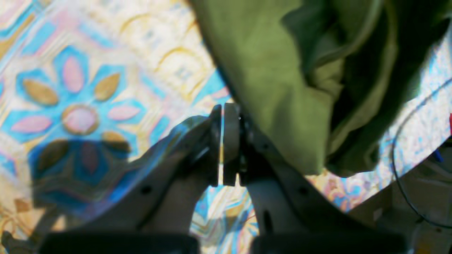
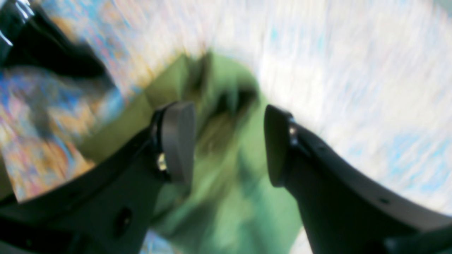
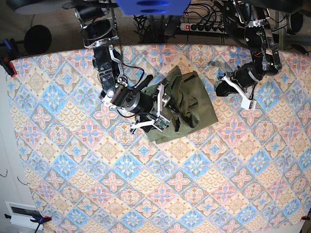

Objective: Layout the t-shirt on the table in an organized manner, then fold the t-shirt properly
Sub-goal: 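Push the folded bundle with the right gripper onto the stack, then tuck the bundle edges with both grippers to square the folded shirt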

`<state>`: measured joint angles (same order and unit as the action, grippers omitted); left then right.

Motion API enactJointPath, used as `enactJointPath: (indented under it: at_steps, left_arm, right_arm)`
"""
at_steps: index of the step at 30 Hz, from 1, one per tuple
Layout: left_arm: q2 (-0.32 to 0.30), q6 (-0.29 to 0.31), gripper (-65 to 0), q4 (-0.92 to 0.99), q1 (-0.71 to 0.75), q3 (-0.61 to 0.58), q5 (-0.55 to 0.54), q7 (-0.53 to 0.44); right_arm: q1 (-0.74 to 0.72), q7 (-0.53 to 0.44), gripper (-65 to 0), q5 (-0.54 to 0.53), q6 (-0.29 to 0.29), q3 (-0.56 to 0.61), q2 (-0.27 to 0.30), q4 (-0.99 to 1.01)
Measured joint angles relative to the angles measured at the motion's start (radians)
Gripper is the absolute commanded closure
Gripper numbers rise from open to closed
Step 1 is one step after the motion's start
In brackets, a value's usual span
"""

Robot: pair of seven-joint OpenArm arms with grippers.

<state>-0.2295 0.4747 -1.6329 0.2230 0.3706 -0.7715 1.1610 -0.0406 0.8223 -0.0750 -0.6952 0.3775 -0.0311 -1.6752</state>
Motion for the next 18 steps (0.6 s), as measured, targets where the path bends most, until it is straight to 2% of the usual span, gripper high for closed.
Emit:
enactJointPath:
  at_steps: [3,8,13,15,18]
  left_arm:
    - [-0.004,0.000,0.0,-0.006,0.002,0.000,-0.016,0.002]
    - [-0.001,0.000,0.0,-0.007,0.001,0.000,-0.021,0.002]
    - [-0.001,0.000,0.0,-0.007,0.002,0.000,-0.022,0.002]
    - [-0.003,0.000,0.0,-0.007,0.002,0.000,-0.021,0.002]
    - [-0.003,0.000,0.0,-0.007,0.004,0.000,-0.021,0.002]
  right_arm:
    - [-0.052,0.007,-29.9,-0.006,-0.014,0.007,-0.003,0.116]
    - [-0.177,-0.026,-29.9,-0.006,0.013,0.007,-0.015,0.204]
    - [-0.174,-0.030,-29.9,-0.002,-0.010,0.066,-0.103,0.337]
    - [-0.229,-0.084,-29.9,-0.016,-0.017,0.079,-0.122,0.401]
    - [-0.311,-0.146,-29.9,-0.010,0.019,0.093,-0.117,0.473]
